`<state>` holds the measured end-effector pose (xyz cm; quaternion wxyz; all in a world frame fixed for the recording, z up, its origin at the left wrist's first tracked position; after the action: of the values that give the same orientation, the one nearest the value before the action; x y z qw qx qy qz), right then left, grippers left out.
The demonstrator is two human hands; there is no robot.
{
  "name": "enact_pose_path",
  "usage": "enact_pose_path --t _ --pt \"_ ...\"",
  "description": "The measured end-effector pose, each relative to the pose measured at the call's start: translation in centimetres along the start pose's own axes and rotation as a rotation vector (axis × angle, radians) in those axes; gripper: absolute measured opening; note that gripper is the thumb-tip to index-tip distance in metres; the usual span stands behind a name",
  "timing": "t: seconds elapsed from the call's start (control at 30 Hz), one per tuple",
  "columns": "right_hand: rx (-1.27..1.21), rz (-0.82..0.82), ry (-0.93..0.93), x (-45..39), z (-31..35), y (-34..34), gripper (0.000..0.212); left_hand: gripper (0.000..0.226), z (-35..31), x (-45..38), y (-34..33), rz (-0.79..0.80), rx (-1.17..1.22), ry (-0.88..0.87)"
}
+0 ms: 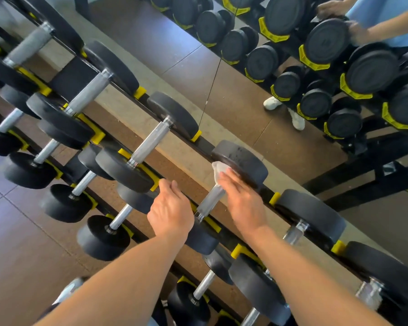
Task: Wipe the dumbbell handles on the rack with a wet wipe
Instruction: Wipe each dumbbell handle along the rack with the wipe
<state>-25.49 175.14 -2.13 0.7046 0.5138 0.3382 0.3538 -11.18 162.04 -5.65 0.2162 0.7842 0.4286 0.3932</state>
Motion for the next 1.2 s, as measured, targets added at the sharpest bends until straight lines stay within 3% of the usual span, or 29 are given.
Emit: enact_pose_path --t 0.13,0.2,0.27,0.37,0.47,0.53,0.63,0.77,0.8,0.87,0.93,0.97,1.07,1.2 --pt "-0.627 -0.159 -0.616 4.0 -0.6 -0.5 0.029 0.028 -0.1 -0.1 0.1 -0.005 -0.013 -0.016" --pt "-0.775 -0.16 -0.891 5.8 -0.9 -1.6 0.027 0.028 0.0 -0.1 0.1 -0.005 -0.007 -0.019" --pt "-0.843 -0.264 -1.014 6.4 -1.5 -0.7 0.027 0.028 -0.1 -0.1 0.1 -0.008 -0.002 -0.023" --pt "-0.596 -0.327 -0.747 3.6 -0.8 2.5 0.029 0.028 -0.2 0.0 0.3 -0.027 -0.001 -0.03" --pt "-0.323 -0.07 -0.234 0.9 2.4 0.0 0.029 0.026 -0.2 0.0 0.4 -0.032 -0.005 -0.034" --pt "-0.286 0.136 -0.113 0.9 3.3 -2.2 0.028 0.026 -0.3 0.0 0.4 -0.041 0.003 -0.046" --pt "-0.293 0.255 -0.068 1.1 3.7 -2.4 0.027 0.025 -0.3 -0.1 0.4 -0.033 0.007 -0.043" --pt "-0.591 0.526 -0.172 2.0 4.5 -2.9 0.018 0.025 0.0 -0.2 0.2 -0.011 0.017 -0.024" --pt "-0.627 0.517 -0.199 1.8 4.4 -2.4 0.018 0.025 0.0 -0.2 0.2 -0.007 0.024 -0.027" --pt "-0.57 0.293 -0.19 0.4 3.6 0.1 0.023 0.025 0.0 -0.1 0.3 -0.01 0.035 -0.035" --pt "-0.352 0.036 -0.085 -1.5 2.9 2.6 0.031 0.026 -0.1 -0.1 0.4 -0.016 0.028 -0.038" --pt "-0.2 0.007 -0.005 -2.3 2.9 2.6 0.035 0.026 -0.1 0.0 0.5 -0.017 0.024 -0.037" --pt "0.058 0.225 0.063 -3.2 2.3 -0.8 0.02 0.026 -0.1 0.1 0.6 -0.028 0.018 -0.033" --pt "-0.052 0.395 0.079 -0.7 5.0 -2.1 0.012 0.026 -0.1 0.1 0.7 -0.051 0.028 -0.042"
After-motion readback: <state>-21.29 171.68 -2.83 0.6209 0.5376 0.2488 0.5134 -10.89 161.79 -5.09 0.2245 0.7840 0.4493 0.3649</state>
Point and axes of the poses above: each hand's wrist, its own x-axis away from the middle knuckle, its own y-axis out of the back of the hand, z = x × y, the point moved 9 cm from there along -x, towards the middle knuckle, and after that the axes turned 5 degrees about z, right-handed, at the moved point
